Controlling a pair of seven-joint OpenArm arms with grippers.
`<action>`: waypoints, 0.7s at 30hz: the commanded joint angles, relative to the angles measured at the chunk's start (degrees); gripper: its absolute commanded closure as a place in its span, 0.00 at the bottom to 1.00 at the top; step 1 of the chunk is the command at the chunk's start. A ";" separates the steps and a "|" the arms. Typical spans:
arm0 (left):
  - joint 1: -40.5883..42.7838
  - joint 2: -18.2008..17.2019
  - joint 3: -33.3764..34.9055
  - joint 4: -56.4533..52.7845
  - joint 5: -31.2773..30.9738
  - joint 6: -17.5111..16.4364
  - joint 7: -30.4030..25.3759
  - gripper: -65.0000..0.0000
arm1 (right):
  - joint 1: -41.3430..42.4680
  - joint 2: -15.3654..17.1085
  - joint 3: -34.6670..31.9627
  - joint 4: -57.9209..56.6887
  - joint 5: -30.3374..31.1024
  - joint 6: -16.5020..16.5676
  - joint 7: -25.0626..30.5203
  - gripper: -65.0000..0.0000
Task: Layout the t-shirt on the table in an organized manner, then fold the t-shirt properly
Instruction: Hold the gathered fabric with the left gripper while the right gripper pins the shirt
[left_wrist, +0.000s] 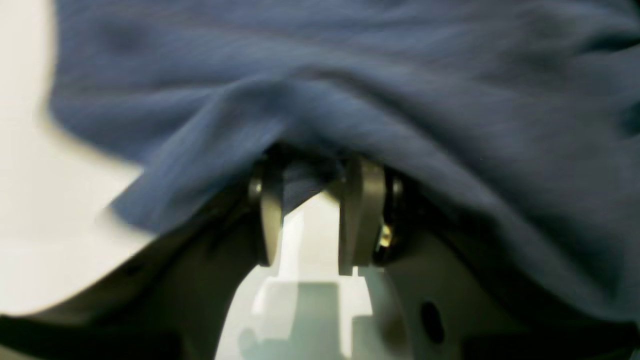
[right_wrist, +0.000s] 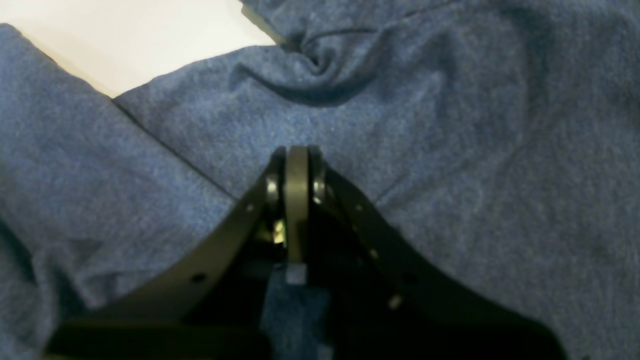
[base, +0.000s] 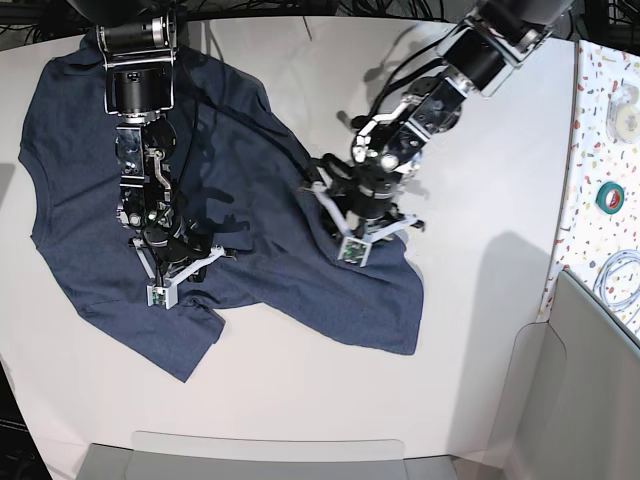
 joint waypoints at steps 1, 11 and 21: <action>0.16 -0.55 -0.14 1.89 0.45 0.18 -0.85 0.67 | -0.34 -0.17 -0.16 -0.26 -0.08 0.12 -3.97 1.00; 3.85 -4.86 -0.14 2.69 0.45 4.92 -0.77 0.67 | -0.34 -0.17 -0.16 -0.52 -0.08 0.12 -3.97 1.00; 3.06 -4.42 -0.14 -3.21 0.45 10.02 -1.82 0.55 | -1.04 -0.96 -0.25 -0.26 -0.08 0.12 -4.23 1.00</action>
